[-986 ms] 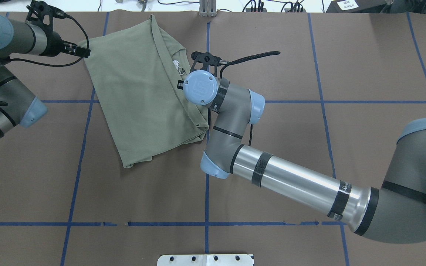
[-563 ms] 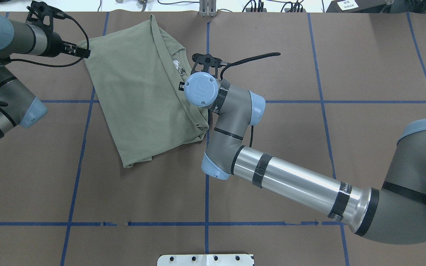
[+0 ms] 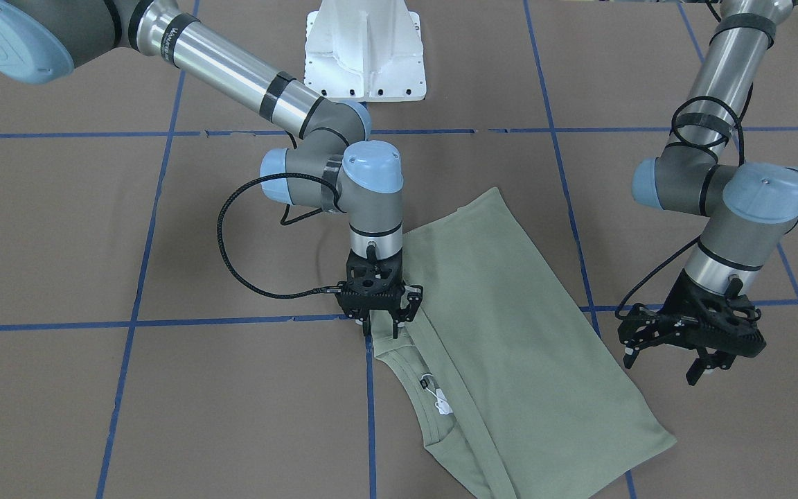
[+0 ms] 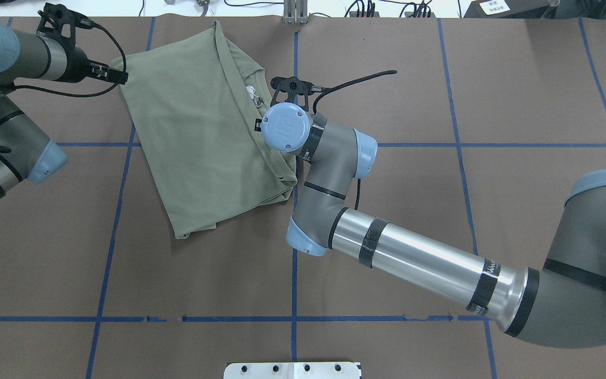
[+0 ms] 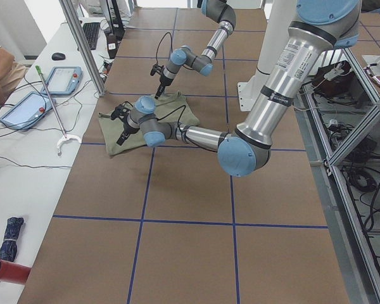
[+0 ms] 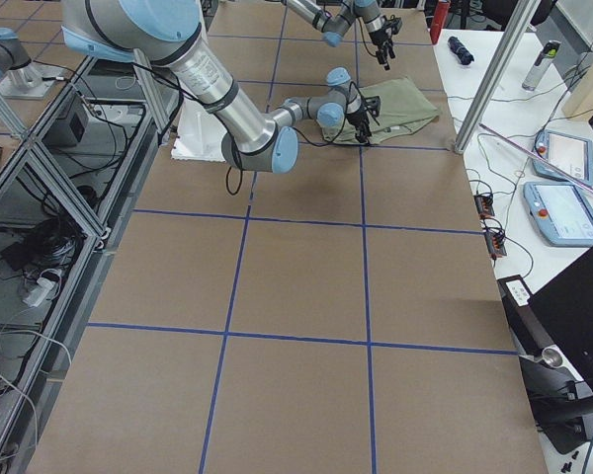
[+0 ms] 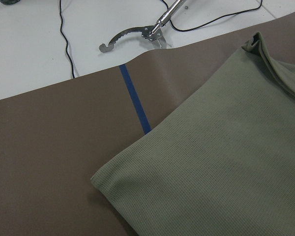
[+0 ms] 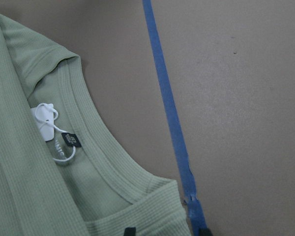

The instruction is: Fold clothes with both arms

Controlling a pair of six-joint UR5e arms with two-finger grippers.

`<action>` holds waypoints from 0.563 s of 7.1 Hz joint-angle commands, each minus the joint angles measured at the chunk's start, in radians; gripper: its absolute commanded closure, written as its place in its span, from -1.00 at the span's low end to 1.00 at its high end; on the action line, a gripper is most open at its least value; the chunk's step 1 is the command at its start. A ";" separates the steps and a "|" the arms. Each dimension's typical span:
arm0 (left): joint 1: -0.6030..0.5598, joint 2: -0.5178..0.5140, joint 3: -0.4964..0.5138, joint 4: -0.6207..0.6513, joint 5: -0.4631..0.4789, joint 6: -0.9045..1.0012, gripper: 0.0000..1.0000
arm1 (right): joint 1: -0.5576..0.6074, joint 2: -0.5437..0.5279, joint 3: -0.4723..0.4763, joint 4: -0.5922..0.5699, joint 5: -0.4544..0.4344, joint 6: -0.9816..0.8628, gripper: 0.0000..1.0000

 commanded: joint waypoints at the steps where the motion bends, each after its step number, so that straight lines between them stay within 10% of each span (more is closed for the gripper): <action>1: 0.000 0.003 0.000 0.000 0.000 0.000 -1.00 | 0.000 0.000 0.000 -0.001 0.000 -0.006 -0.05; 4: 0.000 0.003 0.000 0.000 0.000 0.000 -1.00 | 0.000 -0.001 -0.001 -0.001 0.000 -0.003 0.31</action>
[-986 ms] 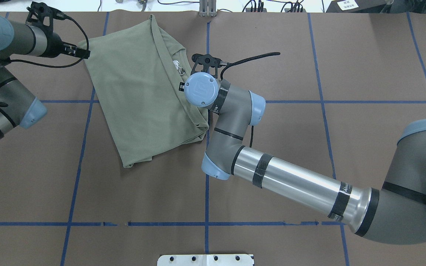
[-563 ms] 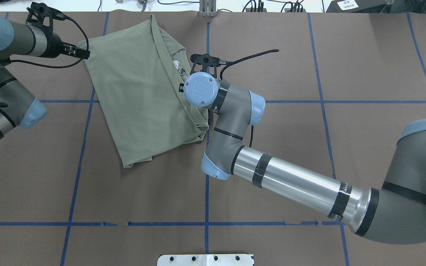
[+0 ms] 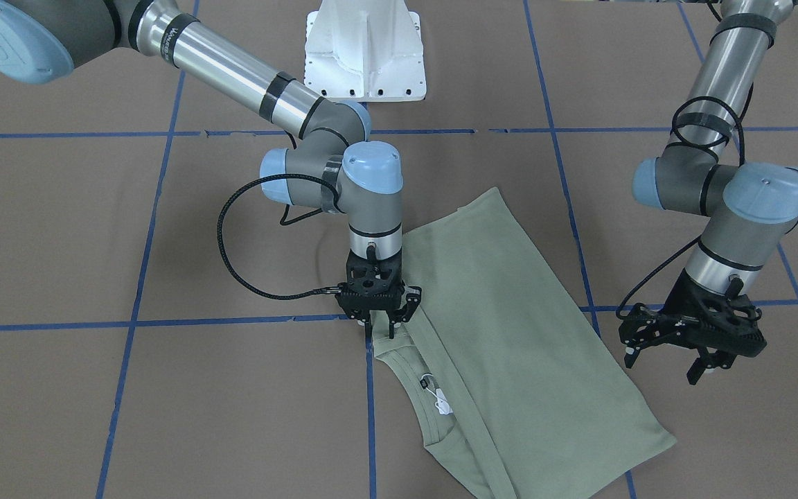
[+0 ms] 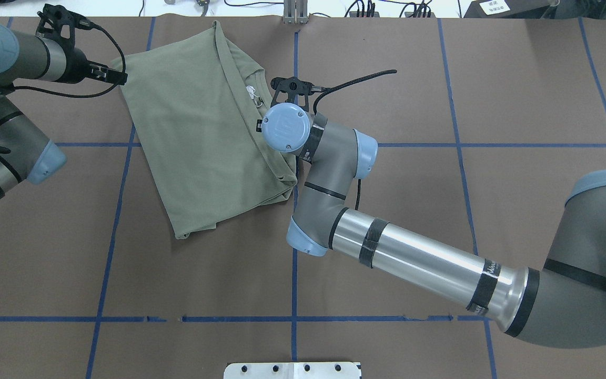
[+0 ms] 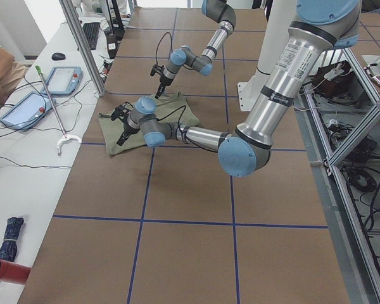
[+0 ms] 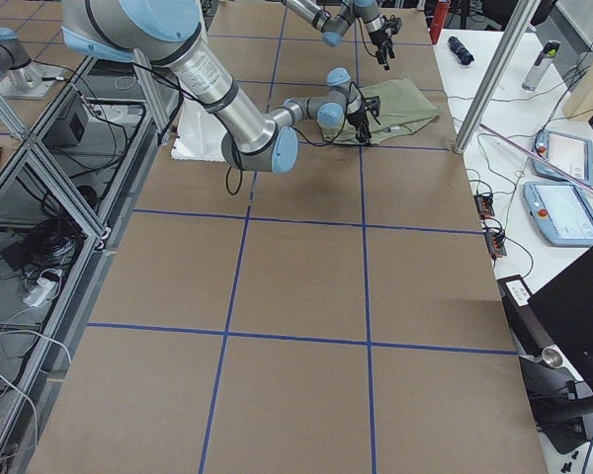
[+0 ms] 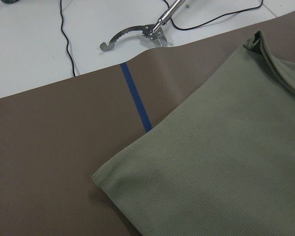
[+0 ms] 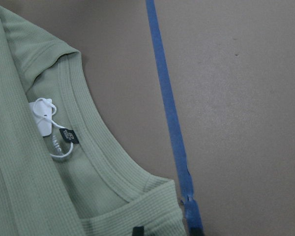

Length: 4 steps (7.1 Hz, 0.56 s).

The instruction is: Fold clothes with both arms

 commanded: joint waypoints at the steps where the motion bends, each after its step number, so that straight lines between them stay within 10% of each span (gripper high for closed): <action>1: 0.000 0.000 0.000 0.000 0.000 0.000 -1.00 | 0.000 -0.002 0.000 -0.002 0.000 0.003 0.44; 2: 0.000 0.000 0.000 0.001 0.000 0.000 -1.00 | 0.000 0.006 0.004 -0.002 0.000 0.015 0.99; 4: 0.002 0.000 0.002 0.000 0.000 0.000 -1.00 | 0.003 0.003 0.102 -0.125 0.008 0.041 1.00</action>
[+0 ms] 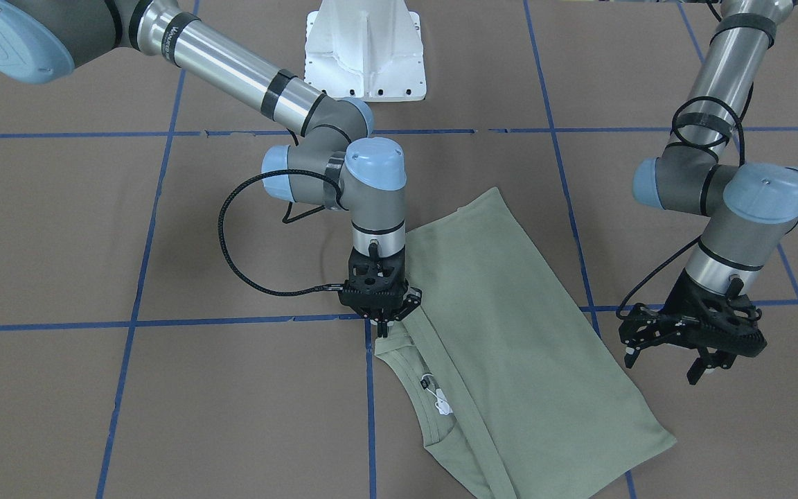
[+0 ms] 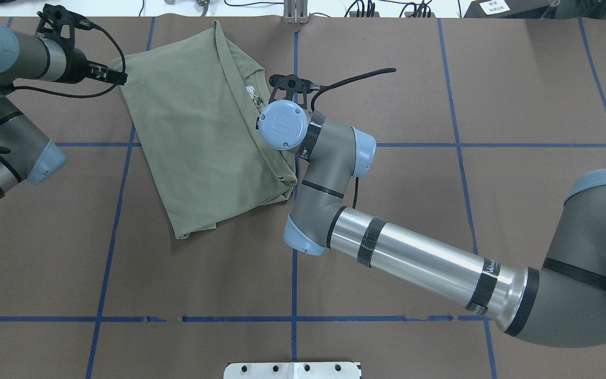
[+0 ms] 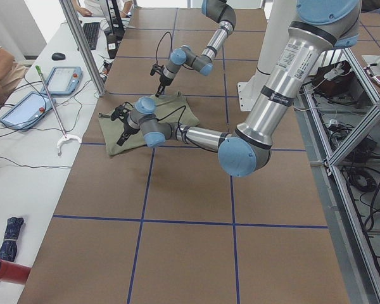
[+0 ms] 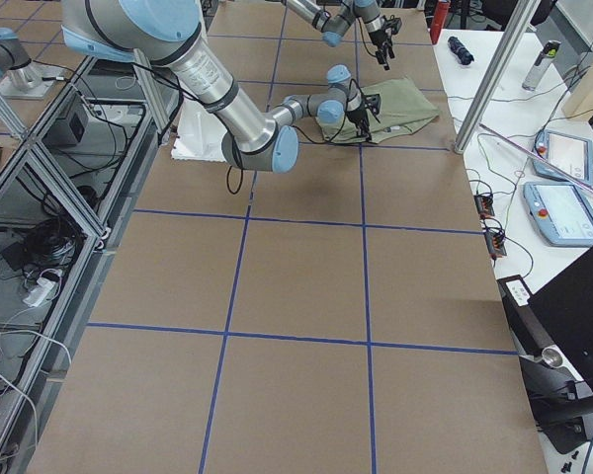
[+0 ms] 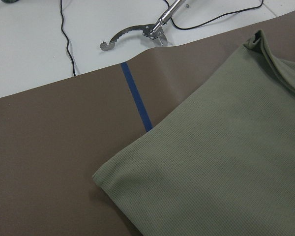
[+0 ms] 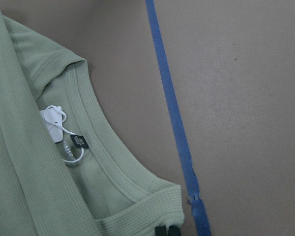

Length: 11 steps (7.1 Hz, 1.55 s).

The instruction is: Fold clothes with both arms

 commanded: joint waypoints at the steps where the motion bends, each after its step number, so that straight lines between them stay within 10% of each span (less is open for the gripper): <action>1: 0.007 0.000 0.001 0.000 0.000 -0.023 -1.00 | -0.005 -0.069 0.196 -0.151 0.006 0.012 1.00; 5: 0.021 0.000 0.005 -0.039 0.000 -0.038 -1.00 | -0.218 -0.562 0.830 -0.227 -0.146 0.096 1.00; 9: 0.021 0.000 0.004 -0.039 0.000 -0.037 -1.00 | -0.284 -0.729 0.931 -0.235 -0.233 0.107 1.00; 10: 0.021 0.000 0.004 -0.039 0.000 -0.037 -1.00 | -0.284 -0.740 0.930 -0.233 -0.235 0.090 0.70; 11: 0.022 0.002 0.004 -0.039 0.000 -0.037 -1.00 | -0.284 -0.732 0.936 -0.233 -0.235 0.034 -0.98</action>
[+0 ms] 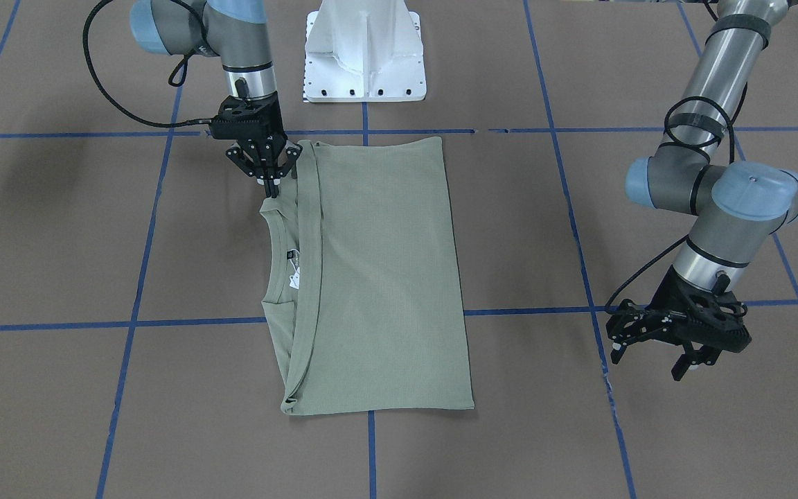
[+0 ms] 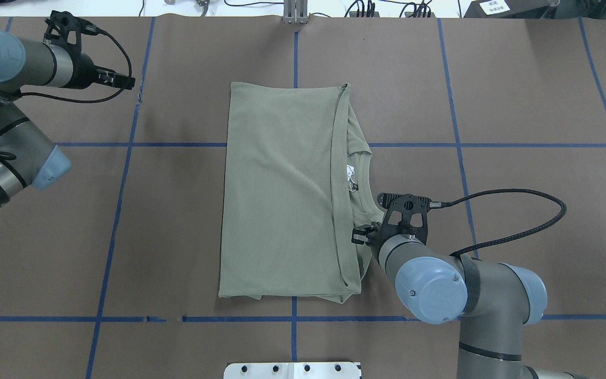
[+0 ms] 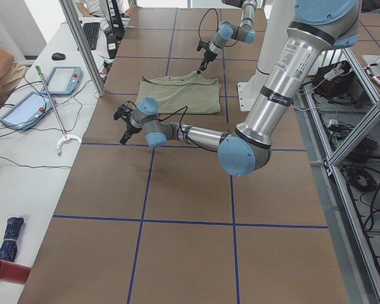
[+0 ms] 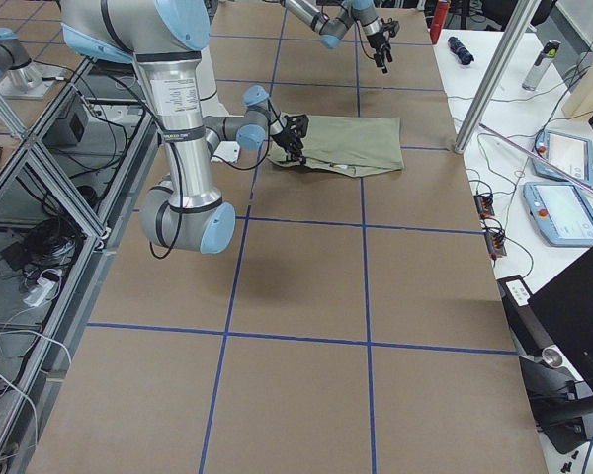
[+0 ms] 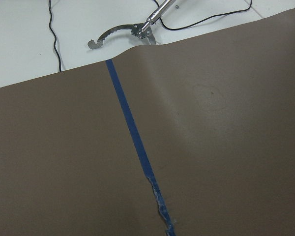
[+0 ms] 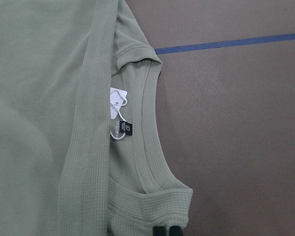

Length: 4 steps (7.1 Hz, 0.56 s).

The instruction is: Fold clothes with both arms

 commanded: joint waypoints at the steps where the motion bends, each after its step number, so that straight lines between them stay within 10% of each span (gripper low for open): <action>1: 0.000 0.003 -0.002 0.000 0.000 0.000 -1.00 | 0.011 0.013 0.025 -0.003 0.013 -0.104 -1.00; 4: 0.000 0.003 -0.002 0.000 0.000 0.000 -1.00 | 0.063 0.243 -0.083 -0.185 0.150 -0.192 -1.00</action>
